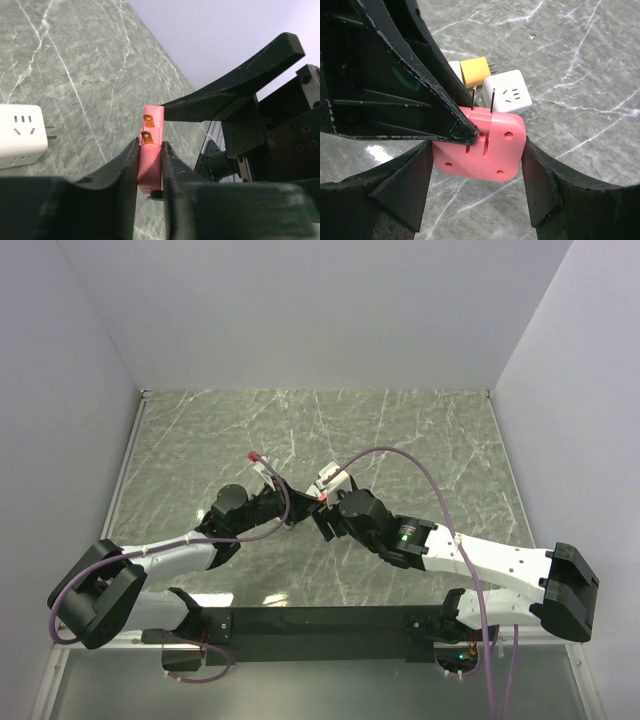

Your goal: Insert the plug

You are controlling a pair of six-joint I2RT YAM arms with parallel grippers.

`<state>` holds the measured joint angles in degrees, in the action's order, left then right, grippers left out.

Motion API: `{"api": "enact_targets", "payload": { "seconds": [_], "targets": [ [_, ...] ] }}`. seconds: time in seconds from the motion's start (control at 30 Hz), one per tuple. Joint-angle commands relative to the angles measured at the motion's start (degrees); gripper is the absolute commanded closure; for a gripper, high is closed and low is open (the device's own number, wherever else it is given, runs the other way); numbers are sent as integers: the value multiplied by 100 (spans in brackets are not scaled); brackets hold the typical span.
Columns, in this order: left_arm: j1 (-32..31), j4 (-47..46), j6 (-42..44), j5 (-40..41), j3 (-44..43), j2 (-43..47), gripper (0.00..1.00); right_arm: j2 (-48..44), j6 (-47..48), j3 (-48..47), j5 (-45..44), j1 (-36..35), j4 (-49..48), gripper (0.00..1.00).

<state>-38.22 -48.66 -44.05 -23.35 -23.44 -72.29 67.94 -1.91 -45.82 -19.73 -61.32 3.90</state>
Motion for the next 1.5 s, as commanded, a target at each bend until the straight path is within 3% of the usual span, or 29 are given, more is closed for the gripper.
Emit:
{"api": "enact_targets", "payload": {
  "seconds": [0.0, 0.03, 0.07, 0.33, 0.4, 0.53, 0.77, 1.03, 1.2, 1.33, 1.47],
  "targets": [
    [-108, 67, 55, -336, -310, 75, 83, 35, 103, -260, -331, 129, -759, 51],
    [-64, 42, 2, -328, -345, 40, 99, 44, 103, -287, -295, 164, -759, 47],
    [-20, 15, -24, -336, -432, -4, 99, 35, 121, -330, -269, 251, -768, 40],
    [200, 32, 37, -442, -977, -452, 99, -325, 323, -138, 652, 858, -1234, 26],
    [314, 102, 81, -389, -1083, -470, 99, -431, 358, -120, 838, 1103, -1312, 14],
    [464, 418, 291, -258, -1443, -391, 99, -659, 323, 20, 1312, 1446, -1541, 7],
    [771, 587, 441, -12, -1576, -172, 100, -1133, -238, 248, 1680, 1974, -1944, 5],
    [807, -774, 186, 120, -1321, 267, 99, -1301, -1776, 600, 2454, 2343, -2964, 10],
    [807, -1688, -189, 244, -1154, 374, 99, -1521, -2988, 1198, 3377, 2782, -4510, 11],
    [667, -2385, -569, -46, -1295, 207, 99, -1363, -3403, 1357, 3924, 2880, -5356, 13],
    [333, -2385, -411, 59, -1470, 180, 99, -1099, -3737, 1453, 4547, 3020, -6198, 25]
  ]
}}
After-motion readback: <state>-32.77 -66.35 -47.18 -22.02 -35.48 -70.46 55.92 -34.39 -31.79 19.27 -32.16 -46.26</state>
